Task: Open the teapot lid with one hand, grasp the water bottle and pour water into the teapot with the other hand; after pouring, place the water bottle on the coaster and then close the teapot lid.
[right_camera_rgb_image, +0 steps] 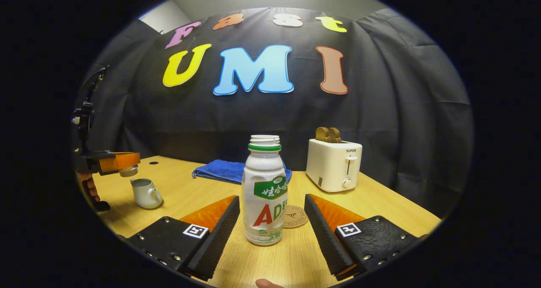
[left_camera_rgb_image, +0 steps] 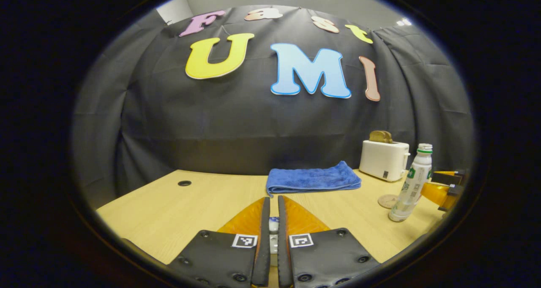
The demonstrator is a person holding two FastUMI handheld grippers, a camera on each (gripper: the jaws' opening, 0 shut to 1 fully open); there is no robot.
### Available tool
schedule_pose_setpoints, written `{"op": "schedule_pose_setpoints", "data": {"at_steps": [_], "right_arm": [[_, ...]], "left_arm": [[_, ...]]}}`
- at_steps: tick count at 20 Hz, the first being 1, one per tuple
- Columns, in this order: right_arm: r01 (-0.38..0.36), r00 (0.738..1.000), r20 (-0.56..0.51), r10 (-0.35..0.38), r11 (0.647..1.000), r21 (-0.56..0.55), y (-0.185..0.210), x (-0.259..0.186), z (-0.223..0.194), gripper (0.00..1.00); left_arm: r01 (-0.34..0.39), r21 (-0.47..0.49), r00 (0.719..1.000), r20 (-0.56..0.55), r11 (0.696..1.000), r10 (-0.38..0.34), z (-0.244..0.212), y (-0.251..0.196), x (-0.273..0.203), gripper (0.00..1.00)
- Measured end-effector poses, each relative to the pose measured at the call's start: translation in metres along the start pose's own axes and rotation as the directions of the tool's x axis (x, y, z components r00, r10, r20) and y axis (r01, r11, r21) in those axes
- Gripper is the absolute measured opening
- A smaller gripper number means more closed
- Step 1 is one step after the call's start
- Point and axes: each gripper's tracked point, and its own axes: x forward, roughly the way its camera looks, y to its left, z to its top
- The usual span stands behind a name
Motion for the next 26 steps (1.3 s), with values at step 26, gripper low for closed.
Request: {"op": "schedule_pose_setpoints", "data": {"at_steps": [26], "right_arm": [[-0.033, 0.994, -0.111, 0.022, 0.994, -0.101, 0.009, 0.056, -0.014, 0.72]], "left_arm": [[0.017, 0.014, 0.992, 0.122, 1.0, -0.018, 0.05, -0.006, -0.063, 0.14]]}}
